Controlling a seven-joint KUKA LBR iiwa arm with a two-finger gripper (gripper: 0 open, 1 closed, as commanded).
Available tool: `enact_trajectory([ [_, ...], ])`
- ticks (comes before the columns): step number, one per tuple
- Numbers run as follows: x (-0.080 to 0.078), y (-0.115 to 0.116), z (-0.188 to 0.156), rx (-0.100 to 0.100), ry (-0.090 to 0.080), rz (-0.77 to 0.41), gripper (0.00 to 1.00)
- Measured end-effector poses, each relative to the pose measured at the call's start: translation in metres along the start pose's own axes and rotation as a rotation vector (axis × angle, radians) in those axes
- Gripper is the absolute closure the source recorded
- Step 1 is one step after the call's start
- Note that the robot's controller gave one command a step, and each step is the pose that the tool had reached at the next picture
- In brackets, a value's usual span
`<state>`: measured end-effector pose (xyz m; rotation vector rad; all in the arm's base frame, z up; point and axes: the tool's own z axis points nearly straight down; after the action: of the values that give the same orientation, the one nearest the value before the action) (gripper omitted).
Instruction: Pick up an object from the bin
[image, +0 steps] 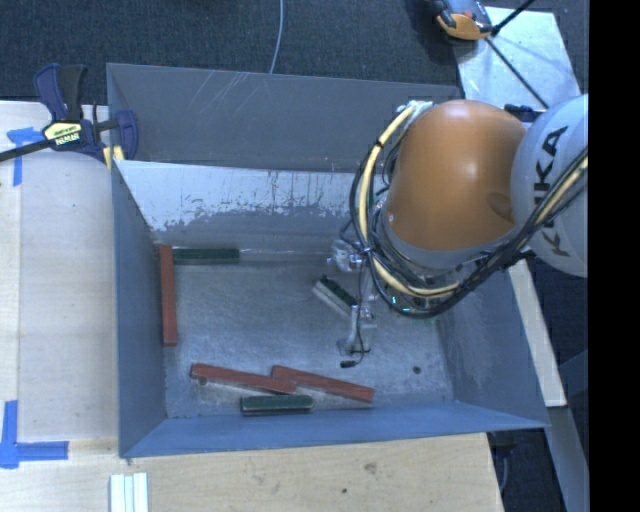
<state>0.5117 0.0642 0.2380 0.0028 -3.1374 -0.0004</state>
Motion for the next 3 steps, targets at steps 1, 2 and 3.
enact_trajectory([
  [1,-0.002,0.0,-0.003,-0.001,-0.008,0.002,0.0],
  [2,0.012,0.013,0.051,-0.001,-0.013,-0.018,0.0],
  [3,0.005,0.012,0.117,-0.001,-0.011,-0.016,0.0],
])
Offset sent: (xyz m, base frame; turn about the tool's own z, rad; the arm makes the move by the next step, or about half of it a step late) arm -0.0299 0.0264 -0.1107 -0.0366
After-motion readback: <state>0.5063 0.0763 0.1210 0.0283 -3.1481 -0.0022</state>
